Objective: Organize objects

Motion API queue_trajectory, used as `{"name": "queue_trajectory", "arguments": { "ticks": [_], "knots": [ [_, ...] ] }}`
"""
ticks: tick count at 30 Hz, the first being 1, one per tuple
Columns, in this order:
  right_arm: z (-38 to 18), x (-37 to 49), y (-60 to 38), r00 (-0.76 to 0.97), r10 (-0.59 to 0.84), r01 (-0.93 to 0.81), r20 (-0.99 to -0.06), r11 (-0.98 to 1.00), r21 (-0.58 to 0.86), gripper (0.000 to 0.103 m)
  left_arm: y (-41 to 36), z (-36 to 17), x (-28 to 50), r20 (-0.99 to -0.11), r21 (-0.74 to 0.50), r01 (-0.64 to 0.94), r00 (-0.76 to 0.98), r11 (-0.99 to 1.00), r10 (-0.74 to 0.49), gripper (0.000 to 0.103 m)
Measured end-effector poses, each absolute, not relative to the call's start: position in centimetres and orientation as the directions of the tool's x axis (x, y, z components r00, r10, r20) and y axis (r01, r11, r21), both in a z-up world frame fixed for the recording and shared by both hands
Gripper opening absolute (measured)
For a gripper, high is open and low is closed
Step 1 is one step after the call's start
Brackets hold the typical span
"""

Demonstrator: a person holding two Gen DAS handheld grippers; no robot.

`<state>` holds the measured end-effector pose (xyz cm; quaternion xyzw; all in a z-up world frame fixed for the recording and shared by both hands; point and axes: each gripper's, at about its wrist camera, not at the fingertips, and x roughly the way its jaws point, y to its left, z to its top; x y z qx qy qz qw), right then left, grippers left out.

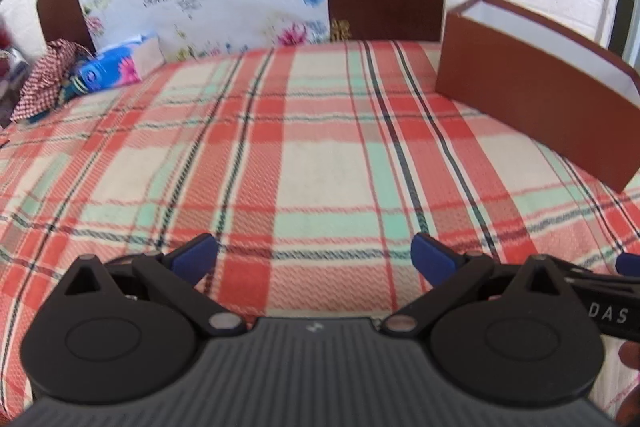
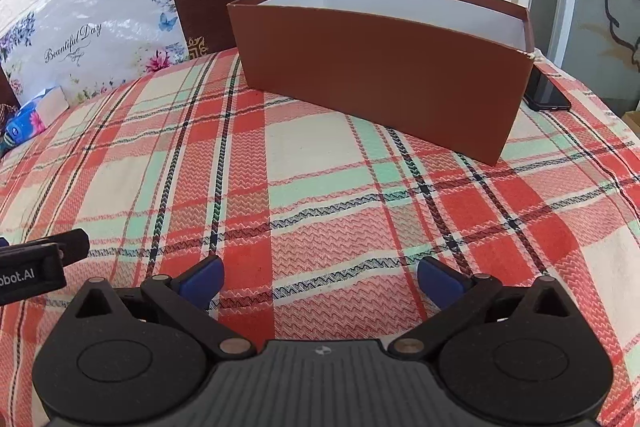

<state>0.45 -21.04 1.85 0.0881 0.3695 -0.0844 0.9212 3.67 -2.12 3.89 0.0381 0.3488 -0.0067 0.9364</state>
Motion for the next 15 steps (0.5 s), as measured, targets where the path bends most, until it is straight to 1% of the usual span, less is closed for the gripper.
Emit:
{"name": "queue_trajectory", "arguments": {
  "ticks": [4, 10, 15],
  "knots": [
    [2.3, 0.2, -20.9, 0.723, -0.090, 0.218, -0.685, 0.970, 0.103, 0.102, -2.3, 4.2, 3.3, -0.633, 0.089, 0.027, 0.774, 0.996, 0.035, 0.103],
    [3.2, -0.4, -21.0, 0.750, -0.108, 0.232, -0.652, 0.967, 0.106, 0.102, -2.6, 4.9, 2.6, -0.610, 0.084, 0.039, 0.792, 0.996, 0.020, 0.103],
    [3.4, -0.7, -21.0, 0.765, -0.126, 0.242, -0.631, 0.965, 0.101, 0.102, -3.3, 5.4, 2.0, -0.583, 0.140, 0.038, 0.811, 0.989, 0.051, 0.103]
  ]
}}
